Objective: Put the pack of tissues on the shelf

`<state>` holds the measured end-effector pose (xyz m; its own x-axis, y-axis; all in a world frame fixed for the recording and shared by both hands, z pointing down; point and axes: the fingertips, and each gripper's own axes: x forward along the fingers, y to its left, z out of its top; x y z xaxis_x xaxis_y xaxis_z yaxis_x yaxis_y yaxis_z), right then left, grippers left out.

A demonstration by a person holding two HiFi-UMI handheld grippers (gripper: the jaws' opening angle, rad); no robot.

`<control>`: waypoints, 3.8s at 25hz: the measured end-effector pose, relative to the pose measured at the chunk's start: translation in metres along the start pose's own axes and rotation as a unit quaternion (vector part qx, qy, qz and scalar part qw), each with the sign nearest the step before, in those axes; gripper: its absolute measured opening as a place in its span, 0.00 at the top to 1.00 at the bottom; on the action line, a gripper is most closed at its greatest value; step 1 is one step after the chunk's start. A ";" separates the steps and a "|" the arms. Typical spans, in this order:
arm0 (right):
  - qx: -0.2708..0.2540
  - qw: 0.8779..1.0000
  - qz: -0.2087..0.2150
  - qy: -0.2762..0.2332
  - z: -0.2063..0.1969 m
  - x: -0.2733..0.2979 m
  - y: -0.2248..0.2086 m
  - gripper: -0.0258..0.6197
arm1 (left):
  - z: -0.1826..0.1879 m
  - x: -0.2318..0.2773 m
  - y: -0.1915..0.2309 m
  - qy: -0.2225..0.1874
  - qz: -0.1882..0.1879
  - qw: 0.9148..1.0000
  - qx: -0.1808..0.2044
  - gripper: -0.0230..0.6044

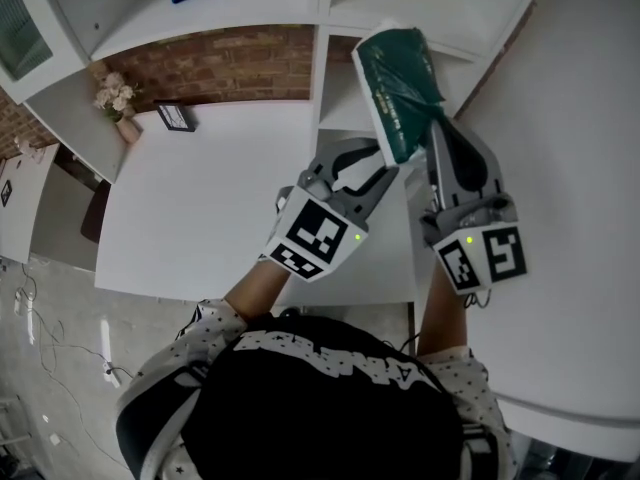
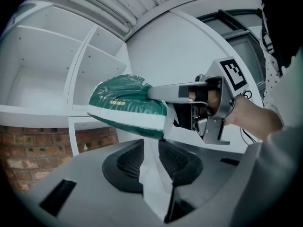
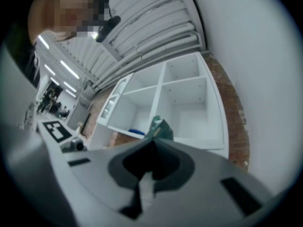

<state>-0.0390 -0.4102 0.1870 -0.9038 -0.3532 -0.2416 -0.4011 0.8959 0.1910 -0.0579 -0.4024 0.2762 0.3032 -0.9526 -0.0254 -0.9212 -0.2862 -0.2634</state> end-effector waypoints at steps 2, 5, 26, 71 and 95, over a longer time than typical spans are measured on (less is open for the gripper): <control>-0.003 1.000 -0.004 -0.006 0.007 0.006 -0.002 0.91 | 0.007 0.002 0.008 -0.007 0.001 1.000 -0.002 0.76; -0.009 1.000 -0.009 -0.015 0.017 0.014 -0.005 0.91 | 0.016 0.005 0.018 -0.016 0.000 1.000 -0.005 0.76; -0.033 0.999 -0.027 -0.015 0.046 0.090 -0.025 0.91 | 0.049 0.021 0.090 -0.030 0.048 0.998 0.006 0.76; -0.004 0.998 0.018 -0.063 0.062 0.099 -0.032 0.76 | 0.080 0.013 0.154 -0.086 0.133 0.987 -0.030 0.76; -0.040 0.999 0.003 -0.032 0.051 0.134 -0.043 0.77 | 0.071 0.020 0.159 -0.058 0.140 0.988 0.002 0.76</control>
<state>-0.1353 -0.4822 0.0980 -0.8960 -0.3270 -0.3004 -0.4081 0.8729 0.2674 -0.1805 -0.4597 0.1652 0.0624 -0.9761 -0.2083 -0.9723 -0.0124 -0.2334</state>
